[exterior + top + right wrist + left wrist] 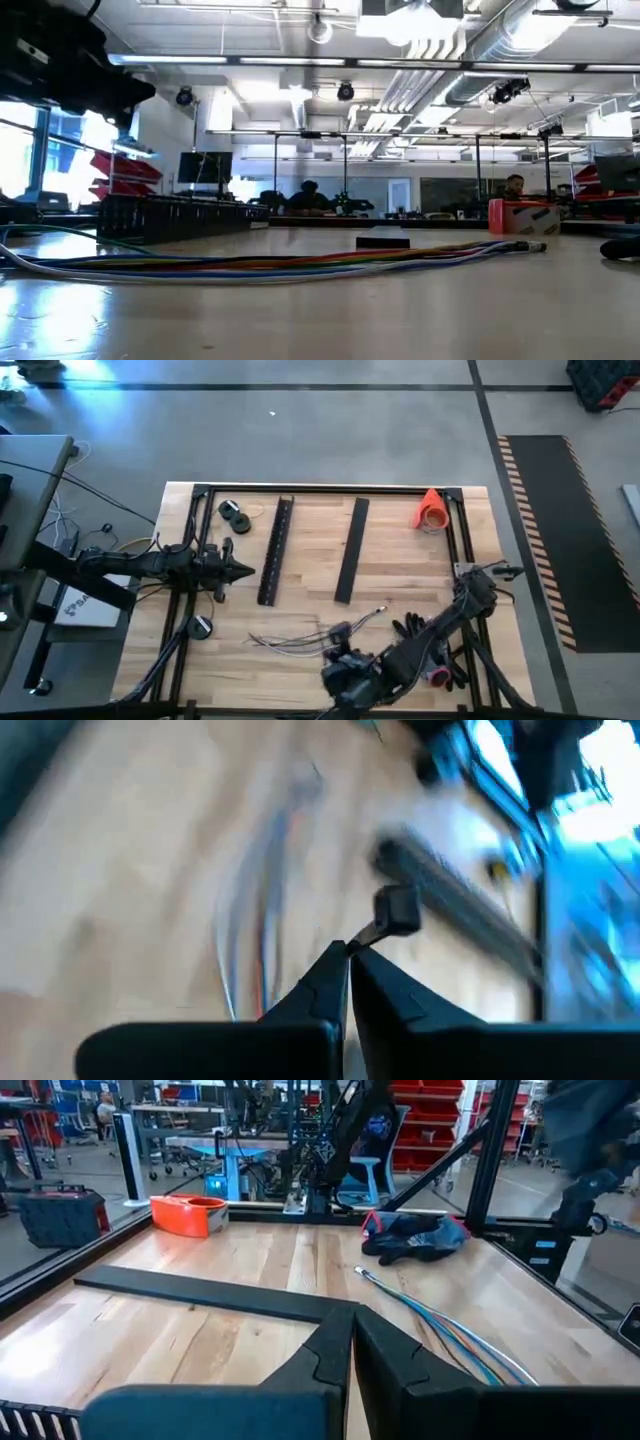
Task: Ziptie cables
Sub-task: Wrap the cable wires using zip tie
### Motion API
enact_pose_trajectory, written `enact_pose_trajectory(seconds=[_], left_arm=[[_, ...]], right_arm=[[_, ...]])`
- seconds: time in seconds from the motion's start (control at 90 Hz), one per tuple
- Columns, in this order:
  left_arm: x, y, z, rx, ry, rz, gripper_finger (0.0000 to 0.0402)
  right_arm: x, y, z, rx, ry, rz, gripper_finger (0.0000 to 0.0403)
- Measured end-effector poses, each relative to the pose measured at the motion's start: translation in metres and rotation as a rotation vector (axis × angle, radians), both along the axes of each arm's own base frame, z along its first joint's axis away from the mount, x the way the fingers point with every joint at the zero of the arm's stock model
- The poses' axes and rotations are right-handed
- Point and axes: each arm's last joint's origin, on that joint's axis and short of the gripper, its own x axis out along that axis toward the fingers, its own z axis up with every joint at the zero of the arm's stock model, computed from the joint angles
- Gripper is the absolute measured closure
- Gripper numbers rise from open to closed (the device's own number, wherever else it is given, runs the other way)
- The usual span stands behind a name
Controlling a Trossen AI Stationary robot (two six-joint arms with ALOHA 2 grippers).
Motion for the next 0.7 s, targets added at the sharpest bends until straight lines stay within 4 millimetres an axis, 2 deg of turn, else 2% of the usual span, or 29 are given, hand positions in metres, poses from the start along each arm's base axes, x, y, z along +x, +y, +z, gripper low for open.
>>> enact_pose_trajectory(seconds=[0.189,0.367,0.478,0.589,0.7], left_arm=[[0.0,0.0,0.0,0.0,-0.001,0.0,0.0402],[0.0,0.0,0.0,0.0,-0.002,0.001,0.0402],[0.0,0.0,0.0,0.0,-0.001,0.001,0.0402],[0.0,0.0,0.0,0.0,-0.002,0.001,0.0402],[0.0,0.0,0.0,0.0,-0.002,0.001,0.0402]], right_arm=[[-0.041,0.002,-0.024,0.058,-0.025,-0.104,0.0403],[-0.081,-0.002,-0.018,0.175,-0.131,-0.135,0.0403],[-0.101,-0.009,-0.026,0.252,-0.137,-0.153,0.0403],[-0.106,-0.009,-0.049,0.328,-0.084,-0.073,0.0402],[-0.094,-0.01,-0.077,0.467,0.052,0.101,0.0387]])
